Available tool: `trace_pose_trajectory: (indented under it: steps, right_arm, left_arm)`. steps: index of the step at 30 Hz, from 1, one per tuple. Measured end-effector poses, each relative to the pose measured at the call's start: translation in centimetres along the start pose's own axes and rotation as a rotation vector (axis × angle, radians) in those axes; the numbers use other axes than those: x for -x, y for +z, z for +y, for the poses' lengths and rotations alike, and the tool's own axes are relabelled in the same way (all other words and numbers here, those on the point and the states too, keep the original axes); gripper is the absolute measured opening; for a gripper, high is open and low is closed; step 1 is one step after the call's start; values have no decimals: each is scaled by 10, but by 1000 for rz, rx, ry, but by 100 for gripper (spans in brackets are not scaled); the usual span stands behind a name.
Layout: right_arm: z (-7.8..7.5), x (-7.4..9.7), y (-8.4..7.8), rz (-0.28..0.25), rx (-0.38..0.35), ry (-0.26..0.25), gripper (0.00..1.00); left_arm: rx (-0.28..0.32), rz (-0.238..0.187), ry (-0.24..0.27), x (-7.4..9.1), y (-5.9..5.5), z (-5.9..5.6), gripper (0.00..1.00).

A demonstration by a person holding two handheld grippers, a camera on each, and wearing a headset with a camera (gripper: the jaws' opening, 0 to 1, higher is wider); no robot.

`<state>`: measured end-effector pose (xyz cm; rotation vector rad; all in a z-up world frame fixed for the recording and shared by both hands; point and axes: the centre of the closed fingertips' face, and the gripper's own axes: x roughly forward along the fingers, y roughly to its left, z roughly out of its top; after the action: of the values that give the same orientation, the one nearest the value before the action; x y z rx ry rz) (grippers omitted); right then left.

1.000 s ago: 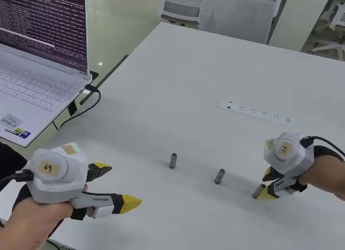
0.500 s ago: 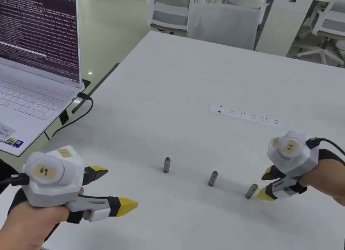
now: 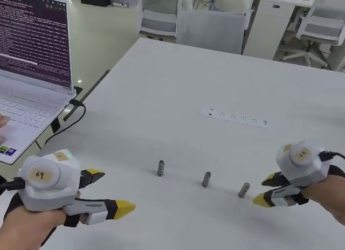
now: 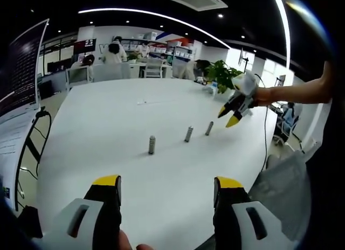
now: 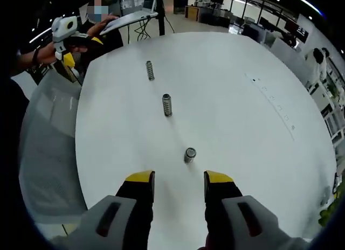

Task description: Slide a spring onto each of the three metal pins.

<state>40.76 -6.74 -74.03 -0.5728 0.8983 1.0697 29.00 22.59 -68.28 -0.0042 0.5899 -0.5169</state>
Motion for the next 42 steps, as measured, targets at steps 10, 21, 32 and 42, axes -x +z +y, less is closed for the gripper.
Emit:
trace_pose_trajectory:
  steps: [10, 21, 32, 42]
  right_arm:
    - [17, 18, -1, -140, -131, -24, 41]
    - [34, 35, 3, -244, -175, -49, 47]
    - [56, 44, -3, -296, -224, -64, 50]
    - [74, 55, -8, -345, -268, -75, 58]
  left_arm:
    - [-13, -7, -11, 1, 3, 0, 66]
    - [-26, -14, -25, 2, 6, -3, 66]
    - [-40, -16, -36, 2, 8, -3, 67]
    - [-44, -27, -40, 5, 12, -4, 67]
